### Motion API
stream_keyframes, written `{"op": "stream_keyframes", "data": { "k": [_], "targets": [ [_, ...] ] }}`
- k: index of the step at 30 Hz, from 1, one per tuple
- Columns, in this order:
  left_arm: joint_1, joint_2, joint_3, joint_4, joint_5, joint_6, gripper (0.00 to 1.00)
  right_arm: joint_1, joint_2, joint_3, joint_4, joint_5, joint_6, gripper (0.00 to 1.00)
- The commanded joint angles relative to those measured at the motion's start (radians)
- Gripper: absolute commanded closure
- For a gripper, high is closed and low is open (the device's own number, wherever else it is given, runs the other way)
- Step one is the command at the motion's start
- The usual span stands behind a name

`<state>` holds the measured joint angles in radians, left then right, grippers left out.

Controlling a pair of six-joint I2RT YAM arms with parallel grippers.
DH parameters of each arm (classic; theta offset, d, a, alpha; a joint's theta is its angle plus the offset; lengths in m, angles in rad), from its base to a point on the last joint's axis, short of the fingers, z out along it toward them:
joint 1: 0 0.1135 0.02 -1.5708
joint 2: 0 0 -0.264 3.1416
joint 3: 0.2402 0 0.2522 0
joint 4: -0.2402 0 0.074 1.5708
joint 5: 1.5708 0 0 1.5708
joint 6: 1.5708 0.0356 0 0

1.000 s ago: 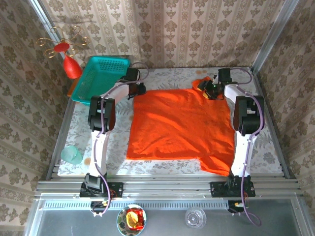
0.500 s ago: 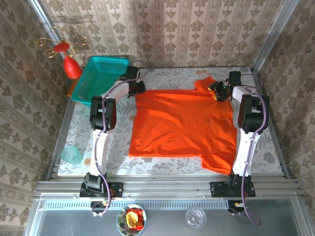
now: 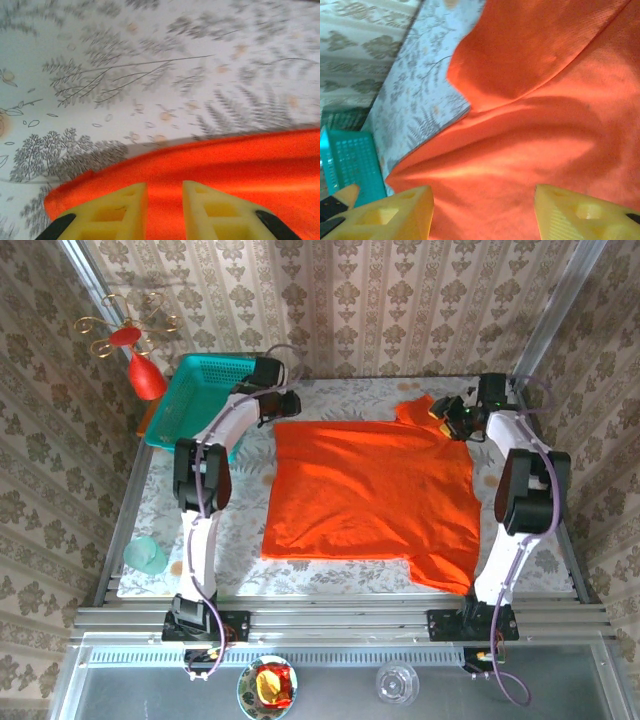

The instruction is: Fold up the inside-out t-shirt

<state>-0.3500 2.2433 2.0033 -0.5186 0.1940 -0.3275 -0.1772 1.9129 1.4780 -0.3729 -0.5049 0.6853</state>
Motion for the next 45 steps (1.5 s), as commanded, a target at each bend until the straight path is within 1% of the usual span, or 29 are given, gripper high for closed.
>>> {"op": "stream_keyframes", "data": {
  "k": [1, 4, 7, 9, 12, 16, 19, 22, 25, 28, 32, 34, 39, 45],
  "targets": [
    [-0.038, -0.187, -0.129, -0.031, 0.004, 0.053, 0.75, -0.005, -0.118, -0.083, -0.133, 0.034, -0.089, 0.44],
    [-0.070, -0.319, -0.318, -0.002, -0.004, 0.023, 0.75, -0.005, -0.223, -0.172, -0.196, 0.066, -0.131, 0.44],
    [-0.101, -0.477, -0.513, 0.026, -0.040, 0.005, 0.75, -0.005, -0.328, -0.266, -0.241, 0.108, -0.174, 0.43],
    [-0.141, -0.582, -0.653, 0.047, -0.064, -0.021, 0.75, -0.005, -0.396, -0.326, -0.263, 0.135, -0.194, 0.43],
    [-0.168, -0.724, -0.829, 0.037, -0.089, -0.065, 0.74, -0.005, -0.492, -0.418, -0.285, 0.157, -0.214, 0.43],
    [-0.194, -0.883, -1.005, -0.063, -0.159, -0.146, 0.74, -0.005, -0.612, -0.538, -0.296, 0.174, -0.220, 0.43],
    [-0.204, -0.996, -1.128, -0.120, -0.164, -0.212, 0.73, -0.005, -0.673, -0.613, -0.308, 0.178, -0.223, 0.43],
    [-0.205, -1.118, -1.242, -0.175, -0.178, -0.306, 0.73, -0.005, -0.728, -0.677, -0.312, 0.183, -0.218, 0.43],
    [-0.208, -1.202, -1.315, -0.236, -0.181, -0.409, 0.73, -0.005, -0.779, -0.741, -0.308, 0.184, -0.198, 0.43],
    [-0.216, -1.240, -1.357, -0.267, -0.158, -0.470, 0.73, -0.004, -0.830, -0.785, -0.313, 0.191, -0.182, 0.42],
    [-0.243, -1.258, -1.402, -0.239, -0.148, -0.530, 0.71, 0.001, -0.867, -0.796, -0.314, 0.205, -0.171, 0.41],
    [-0.251, -1.243, -1.413, -0.217, -0.135, -0.547, 0.71, 0.001, -0.858, -0.783, -0.325, 0.219, -0.176, 0.41],
    [-0.280, -1.168, -1.416, -0.206, -0.160, -0.578, 0.71, 0.001, -0.823, -0.748, -0.360, 0.228, -0.196, 0.41],
    [-0.320, -1.108, -1.429, -0.139, -0.157, -0.609, 0.70, 0.002, -0.839, -0.744, -0.374, 0.237, -0.198, 0.41]
  ]
}}
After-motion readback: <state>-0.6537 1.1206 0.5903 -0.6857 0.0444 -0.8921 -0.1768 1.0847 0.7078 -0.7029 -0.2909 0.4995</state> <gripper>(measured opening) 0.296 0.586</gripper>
